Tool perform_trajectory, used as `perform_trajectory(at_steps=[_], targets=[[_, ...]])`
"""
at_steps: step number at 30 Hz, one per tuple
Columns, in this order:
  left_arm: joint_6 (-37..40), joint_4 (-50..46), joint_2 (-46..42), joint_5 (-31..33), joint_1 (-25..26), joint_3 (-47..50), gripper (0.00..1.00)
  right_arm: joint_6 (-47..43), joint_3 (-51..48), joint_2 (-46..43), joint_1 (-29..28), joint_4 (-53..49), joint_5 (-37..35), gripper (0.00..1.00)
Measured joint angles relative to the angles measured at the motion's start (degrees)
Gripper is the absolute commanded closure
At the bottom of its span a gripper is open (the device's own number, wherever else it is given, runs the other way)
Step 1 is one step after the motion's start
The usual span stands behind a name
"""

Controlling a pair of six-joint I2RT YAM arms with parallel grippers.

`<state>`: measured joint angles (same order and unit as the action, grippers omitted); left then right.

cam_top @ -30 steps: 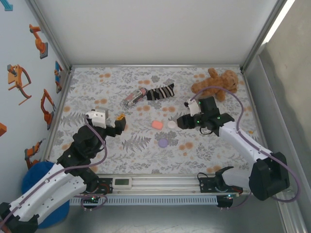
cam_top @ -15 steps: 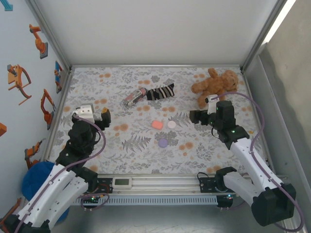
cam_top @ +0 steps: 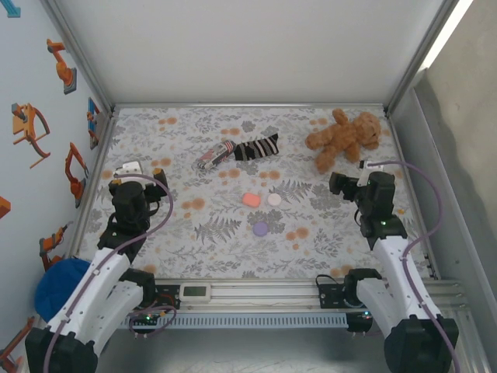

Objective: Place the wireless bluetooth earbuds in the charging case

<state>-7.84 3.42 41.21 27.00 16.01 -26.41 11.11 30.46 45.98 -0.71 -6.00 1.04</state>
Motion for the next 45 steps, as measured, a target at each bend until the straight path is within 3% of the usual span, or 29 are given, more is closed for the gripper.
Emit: perform_trajectory(at_steps=[8, 17, 30, 36, 45], targets=[[2.4, 10.6, 10.8, -1.6, -5.9, 4.5, 0.04, -2.9, -9.6, 1.9, 4.7, 10.9, -6.0, 0.0], [5.0, 21.6, 24.1, -3.1, -8.3, 5.1, 0.04, -4.1, -13.4, 16.7, 4.9, 26.4, -7.9, 0.0], [6.8, 36.1, 33.1, -11.1, -10.5, 7.4, 0.04, -6.0, -13.7, 30.0, 5.1, 46.9, -1.0, 0.0], [7.0, 43.6, 38.3, -16.7, -12.4, 7.7, 0.04, -6.0, -13.7, 40.7, 5.1, 58.5, 2.3, 0.0], [7.0, 47.9, 47.2, -20.8, -12.9, 7.3, 0.04, -6.1, -9.6, 42.8, 5.1, 57.2, 4.5, 0.0]])
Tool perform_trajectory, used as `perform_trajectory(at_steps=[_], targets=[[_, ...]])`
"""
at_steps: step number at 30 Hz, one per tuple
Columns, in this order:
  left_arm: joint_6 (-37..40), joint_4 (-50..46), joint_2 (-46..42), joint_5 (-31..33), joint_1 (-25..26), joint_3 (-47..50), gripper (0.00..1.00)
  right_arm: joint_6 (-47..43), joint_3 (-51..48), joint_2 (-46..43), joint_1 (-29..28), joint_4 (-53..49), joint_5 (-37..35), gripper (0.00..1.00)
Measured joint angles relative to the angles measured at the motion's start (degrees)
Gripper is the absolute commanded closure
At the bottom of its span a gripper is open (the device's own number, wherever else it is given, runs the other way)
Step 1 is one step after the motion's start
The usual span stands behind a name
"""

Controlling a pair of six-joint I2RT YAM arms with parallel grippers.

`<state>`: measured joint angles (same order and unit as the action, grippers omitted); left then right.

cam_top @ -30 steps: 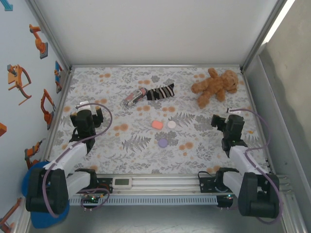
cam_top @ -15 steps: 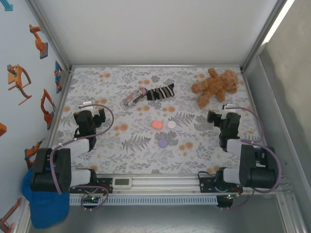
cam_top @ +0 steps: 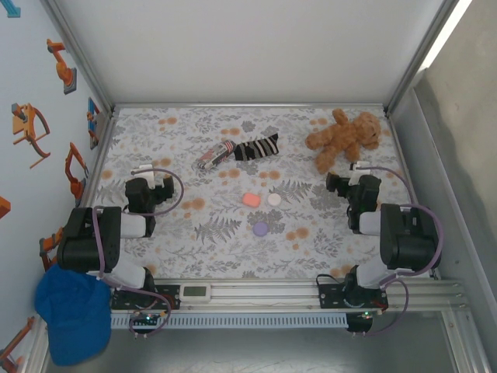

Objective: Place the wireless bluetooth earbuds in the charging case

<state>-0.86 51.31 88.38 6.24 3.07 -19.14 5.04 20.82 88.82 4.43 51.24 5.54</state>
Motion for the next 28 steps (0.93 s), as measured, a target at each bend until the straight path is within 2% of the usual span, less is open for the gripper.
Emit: perform_trajectory(at_steps=[6, 28], targets=[[-0.5, -2.4, 0.1, -1.8, -2.0, -3.7, 0.04, 0.0, 0.8, 0.0, 0.0, -1.0, 0.0, 0.0], [-0.9, -3.4, 0.1, -2.4, -2.0, -3.7, 0.04, 0.0, 0.8, 0.0, 0.0, -1.5, -0.4, 0.0]])
